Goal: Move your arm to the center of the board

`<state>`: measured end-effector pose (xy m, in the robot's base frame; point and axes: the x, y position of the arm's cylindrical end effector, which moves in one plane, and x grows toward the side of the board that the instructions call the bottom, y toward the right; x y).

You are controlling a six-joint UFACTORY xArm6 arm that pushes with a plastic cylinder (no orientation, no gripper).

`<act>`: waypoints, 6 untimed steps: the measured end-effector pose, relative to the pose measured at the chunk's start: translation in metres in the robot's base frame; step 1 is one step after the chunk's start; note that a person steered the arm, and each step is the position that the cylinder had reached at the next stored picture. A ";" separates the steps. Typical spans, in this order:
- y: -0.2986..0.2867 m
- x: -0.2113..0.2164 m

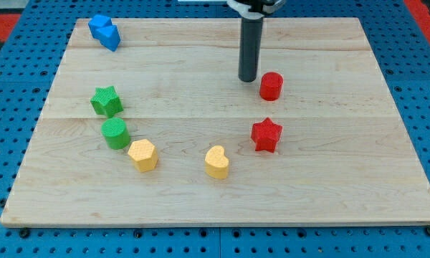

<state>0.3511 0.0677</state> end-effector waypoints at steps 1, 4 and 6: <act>0.032 -0.007; 0.018 -0.011; -0.088 -0.139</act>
